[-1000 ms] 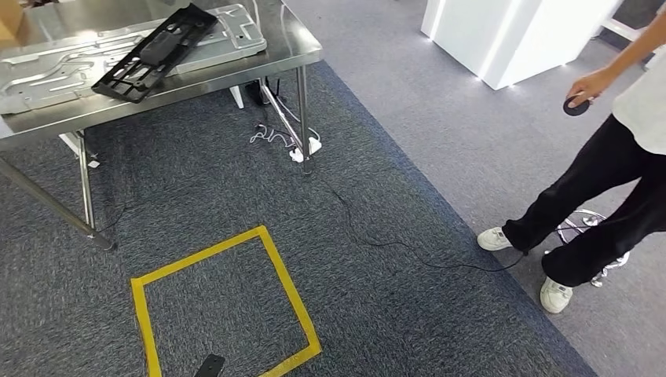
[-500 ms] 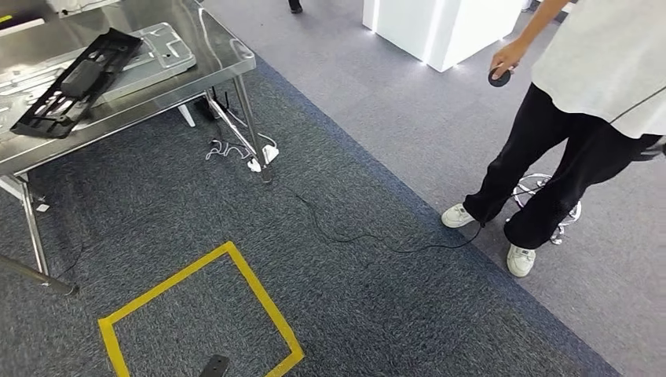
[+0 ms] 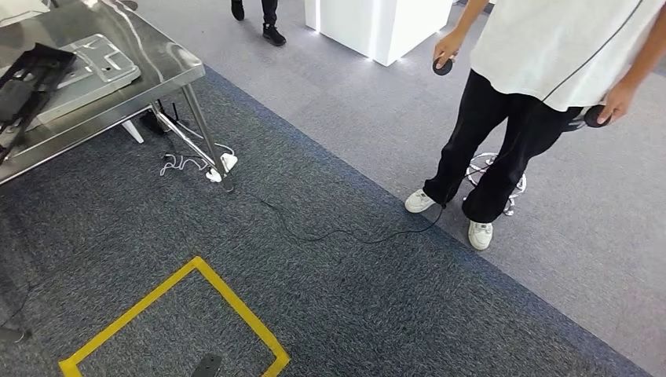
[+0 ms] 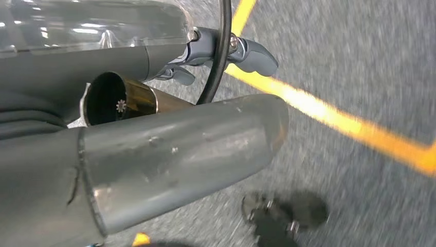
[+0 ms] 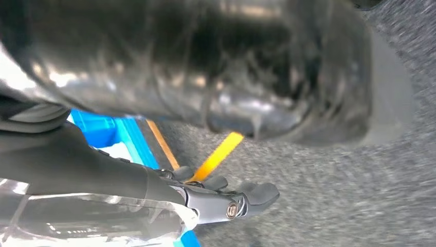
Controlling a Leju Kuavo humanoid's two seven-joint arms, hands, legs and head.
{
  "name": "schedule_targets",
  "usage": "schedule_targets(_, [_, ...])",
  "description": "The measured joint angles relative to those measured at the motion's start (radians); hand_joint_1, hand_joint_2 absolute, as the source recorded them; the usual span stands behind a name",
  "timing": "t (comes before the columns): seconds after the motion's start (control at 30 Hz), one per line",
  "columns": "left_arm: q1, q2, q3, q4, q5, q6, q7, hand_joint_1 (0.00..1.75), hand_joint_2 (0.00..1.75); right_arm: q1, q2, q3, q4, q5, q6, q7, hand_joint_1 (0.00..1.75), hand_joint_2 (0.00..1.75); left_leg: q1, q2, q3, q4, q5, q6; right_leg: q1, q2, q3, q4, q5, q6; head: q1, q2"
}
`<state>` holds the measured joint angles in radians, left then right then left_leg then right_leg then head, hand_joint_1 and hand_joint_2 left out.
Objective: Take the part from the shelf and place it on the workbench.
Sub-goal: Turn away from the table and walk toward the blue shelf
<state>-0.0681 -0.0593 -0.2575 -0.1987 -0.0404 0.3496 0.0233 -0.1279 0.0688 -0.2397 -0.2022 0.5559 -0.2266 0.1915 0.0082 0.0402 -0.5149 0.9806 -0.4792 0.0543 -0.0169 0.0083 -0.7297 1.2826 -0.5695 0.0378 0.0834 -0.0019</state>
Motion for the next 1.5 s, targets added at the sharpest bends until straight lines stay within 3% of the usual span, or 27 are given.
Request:
schedule_targets(0.03, [0.000, -0.001, 0.000, 0.000, 0.000, -0.001, 0.000, 0.00, 0.00, 0.001, 0.000, 0.000, 0.000, 0.000, 0.000, 0.000, 0.00, 0.00, 0.001, 0.013, 0.000, 0.001, -0.002, -0.003, -0.004, -0.004, 0.006, -0.006, 0.012, 0.005, 0.000, 0.000])
schedule_targets(0.07, [0.000, -0.001, 0.000, 0.000, 0.000, -0.001, 0.000, 0.00, 0.00, 0.002, -0.001, 0.000, 0.000, 0.000, 0.000, 0.000, 0.00, 0.00, 0.003, 0.026, 0.001, 0.004, -0.005, -0.007, -0.008, -0.012, 0.032, -0.051, 0.039, 0.009, 0.000, 0.000])
schedule_targets(0.13, [-0.001, -0.002, 0.000, 0.000, 0.000, -0.001, 0.000, 0.00, 0.00, 0.000, -0.001, 0.000, 0.000, 0.000, 0.000, 0.000, 0.00, 0.00, 0.004, 0.049, 0.003, 0.013, -0.016, -0.022, -0.012, -0.052, 0.107, -0.187, 0.093, 0.012, 0.000, 0.000])
schedule_targets(0.2, [-0.003, -0.002, 0.000, 0.000, 0.000, -0.001, 0.001, 0.00, 0.00, -0.003, 0.000, 0.000, 0.000, -0.001, 0.000, 0.000, 0.00, 0.00, 0.001, 0.067, 0.006, 0.020, -0.028, -0.039, -0.008, -0.075, 0.142, -0.253, 0.111, 0.000, -0.002, 0.000])
schedule_targets(0.27, [-0.007, -0.002, 0.000, 0.000, 0.000, -0.001, 0.002, 0.00, 0.00, -0.002, 0.000, -0.001, 0.000, -0.001, 0.000, 0.000, 0.00, 0.00, 0.001, 0.083, 0.016, 0.018, -0.034, -0.051, -0.004, -0.056, 0.139, -0.252, 0.109, -0.019, -0.004, 0.000])
schedule_targets(0.33, [-0.011, -0.002, 0.000, 0.000, 0.000, -0.001, 0.003, 0.00, 0.00, 0.000, -0.001, -0.003, 0.000, -0.002, 0.000, 0.000, 0.00, 0.00, 0.007, 0.068, 0.020, 0.032, -0.052, -0.062, -0.005, -0.035, 0.140, -0.256, 0.112, -0.035, -0.005, 0.000])
schedule_targets(0.4, [-0.010, -0.002, 0.000, 0.000, 0.000, -0.002, 0.004, 0.00, 0.00, -0.002, -0.001, -0.004, 0.000, -0.002, 0.000, 0.000, 0.00, 0.00, 0.011, 0.014, -0.016, 0.118, -0.110, -0.067, -0.005, -0.013, 0.139, -0.259, 0.117, -0.048, -0.006, 0.000])
schedule_targets(0.47, [-0.004, -0.002, 0.000, 0.000, 0.000, -0.002, 0.006, 0.00, 0.00, -0.002, -0.001, -0.005, 0.000, -0.002, -0.001, 0.000, 0.00, 0.00, 0.010, -0.023, -0.082, 0.257, -0.176, -0.064, 0.002, 0.013, 0.136, -0.259, 0.120, -0.056, -0.007, 0.000])
schedule_targets(0.5, [-0.002, -0.002, 0.000, 0.000, 0.000, -0.002, 0.007, 0.00, 0.00, -0.002, -0.001, -0.005, 0.000, -0.002, -0.001, 0.000, 0.00, 0.00, 0.009, -0.029, -0.107, 0.303, -0.186, -0.060, 0.007, 0.028, 0.135, -0.259, 0.120, -0.058, -0.007, 0.000])
schedule_targets(0.53, [-0.001, -0.002, 0.000, 0.000, 0.000, -0.002, 0.008, 0.00, 0.00, 0.000, -0.001, -0.005, 0.001, -0.002, -0.001, 0.000, 0.00, 0.00, 0.006, -0.032, -0.117, 0.314, -0.176, -0.054, 0.011, 0.043, 0.135, -0.259, 0.121, -0.059, -0.007, 0.000])
schedule_targets(0.6, [-0.001, -0.002, 0.000, 0.000, 0.000, -0.002, 0.009, 0.00, 0.00, 0.002, 0.000, -0.006, 0.001, -0.002, -0.001, 0.000, 0.00, 0.00, -0.006, -0.051, -0.079, 0.214, -0.099, -0.031, 0.018, 0.074, 0.140, -0.258, 0.121, -0.060, -0.007, 0.000])
schedule_targets(0.67, [-0.002, 0.000, 0.001, 0.001, 0.000, -0.002, 0.009, 0.00, 0.00, 0.001, 0.003, -0.006, 0.001, -0.002, -0.001, 0.000, 0.00, 0.00, -0.019, -0.097, -0.024, 0.079, -0.032, -0.005, 0.019, 0.100, 0.143, -0.257, 0.122, -0.059, -0.006, 0.000])
schedule_targets(0.73, [-0.005, 0.003, 0.001, 0.001, 0.000, -0.002, 0.009, 0.00, 0.00, 0.000, 0.007, -0.006, 0.002, -0.002, -0.001, 0.000, 0.00, 0.00, -0.026, -0.116, -0.006, 0.029, -0.016, 0.007, 0.015, 0.121, 0.139, -0.258, 0.125, -0.053, -0.006, 0.000])
schedule_targets(0.8, [-0.009, 0.002, 0.001, 0.001, 0.000, -0.002, 0.009, 0.00, 0.00, 0.004, 0.006, -0.006, 0.002, -0.002, -0.001, 0.000, 0.00, 0.00, -0.024, -0.093, 0.003, 0.010, -0.006, 0.010, 0.012, 0.136, 0.136, -0.263, 0.131, -0.043, -0.008, 0.000])
schedule_targets(0.87, [-0.010, 0.000, 0.001, 0.001, 0.000, -0.002, 0.010, 0.00, 0.00, 0.006, 0.005, -0.007, 0.003, -0.002, -0.002, 0.000, 0.00, 0.00, -0.018, -0.065, 0.017, -0.022, 0.012, 0.014, 0.018, 0.095, 0.120, -0.233, 0.109, -0.034, -0.007, 0.000])
schedule_targets(0.93, [-0.007, 0.000, 0.001, 0.001, 0.000, -0.002, 0.010, 0.00, 0.00, 0.002, 0.004, -0.007, 0.003, -0.002, -0.003, 0.000, 0.00, 0.00, -0.015, -0.035, 0.022, -0.037, 0.021, 0.013, 0.018, 0.031, 0.069, -0.130, 0.047, -0.027, -0.005, 0.000])
schedule_targets(1.0, [-0.004, -0.001, 0.001, 0.001, 0.000, -0.002, 0.010, 0.00, 0.00, 0.000, 0.004, -0.007, 0.003, -0.002, -0.004, 0.000, 0.00, 0.00, -0.014, -0.005, 0.021, -0.034, 0.018, 0.009, 0.009, 0.006, 0.015, -0.022, 0.002, -0.015, -0.005, 0.000])
schedule_targets(1.03, [-0.003, -0.002, 0.001, 0.002, 0.000, -0.002, 0.010, 0.00, 0.00, 0.001, 0.003, -0.007, 0.003, -0.002, -0.004, 0.000, 0.00, 0.00, -0.011, 0.010, 0.021, -0.031, 0.014, 0.005, 0.003, 0.001, 0.009, -0.008, 0.006, -0.009, -0.005, 0.000])
schedule_targets(1.07, [-0.004, -0.002, 0.001, 0.002, 0.000, -0.002, 0.010, 0.00, 0.00, 0.001, 0.002, -0.007, 0.003, -0.002, -0.004, 0.000, 0.00, 0.00, -0.007, 0.024, 0.021, -0.027, 0.009, 0.000, -0.004, -0.006, 0.022, -0.031, 0.026, -0.001, -0.005, 0.000])
schedule_targets(1.13, [-0.006, -0.003, 0.001, 0.002, 0.000, -0.002, 0.010, 0.00, 0.00, 0.002, 0.001, -0.008, 0.003, -0.002, -0.004, 0.001, 0.00, 0.00, 0.000, 0.048, 0.021, -0.010, -0.005, -0.016, -0.015, -0.044, 0.087, -0.156, 0.086, 0.013, -0.005, 0.000])
schedule_targets(1.2, [-0.008, -0.001, 0.001, 0.002, 0.000, -0.002, 0.010, 0.00, 0.00, -0.001, 0.003, -0.008, 0.003, -0.002, -0.004, 0.001, 0.00, 0.00, -0.001, 0.068, 0.021, 0.009, -0.024, -0.034, -0.017, -0.080, 0.129, -0.239, 0.114, 0.008, -0.007, 0.000])
schedule_targets(1.23, [-0.009, 0.000, 0.001, 0.002, 0.000, -0.002, 0.010, 0.00, 0.00, -0.002, 0.004, -0.008, 0.003, -0.002, -0.004, 0.001, 0.00, 0.00, -0.003, 0.075, 0.022, 0.014, -0.031, -0.042, -0.015, -0.085, 0.131, -0.245, 0.112, -0.002, -0.009, 0.000])
schedule_targets(1.3, [-0.012, 0.000, 0.002, 0.002, 0.000, -0.002, 0.010, 0.00, 0.00, -0.001, 0.003, -0.008, 0.003, -0.002, -0.004, 0.001, 0.00, 0.00, -0.001, 0.090, 0.030, 0.015, -0.039, -0.053, -0.012, -0.060, 0.127, -0.241, 0.112, -0.023, -0.012, 0.000])
schedule_targets(1.33, [-0.013, 0.000, 0.002, 0.002, 0.000, -0.002, 0.010, 0.00, 0.00, -0.001, 0.003, -0.008, 0.003, -0.002, -0.004, 0.001, 0.00, 0.00, 0.003, 0.078, 0.031, 0.021, -0.047, -0.057, -0.012, -0.049, 0.125, -0.241, 0.113, -0.030, -0.013, 0.000])
schedule_targets(1.4, [-0.013, -0.001, 0.002, 0.002, 0.000, -0.001, 0.009, 0.00, 0.00, -0.003, 0.001, -0.008, 0.003, -0.002, -0.004, 0.001, 0.00, 0.00, 0.009, 0.027, 0.006, 0.084, -0.096, -0.063, -0.010, -0.026, 0.123, -0.244, 0.117, -0.044, -0.014, 0.000])
schedule_targets(1.43, [-0.011, -0.001, 0.002, 0.002, 0.000, -0.001, 0.009, 0.00, 0.00, -0.005, 0.001, -0.008, 0.003, -0.001, -0.004, 0.001, 0.00, 0.00, 0.010, -0.004, -0.022, 0.148, -0.133, -0.062, -0.007, -0.013, 0.121, -0.244, 0.118, -0.049, -0.015, 0.000])
schedule_targets(1.5, [-0.007, -0.002, 0.002, 0.002, 0.000, -0.001, 0.009, 0.00, 0.00, -0.007, 0.001, -0.008, 0.003, -0.001, -0.004, 0.002, 0.00, 0.00, 0.009, -0.029, -0.092, 0.288, -0.190, -0.055, 0.002, 0.017, 0.118, -0.244, 0.120, -0.056, -0.015, 0.000])
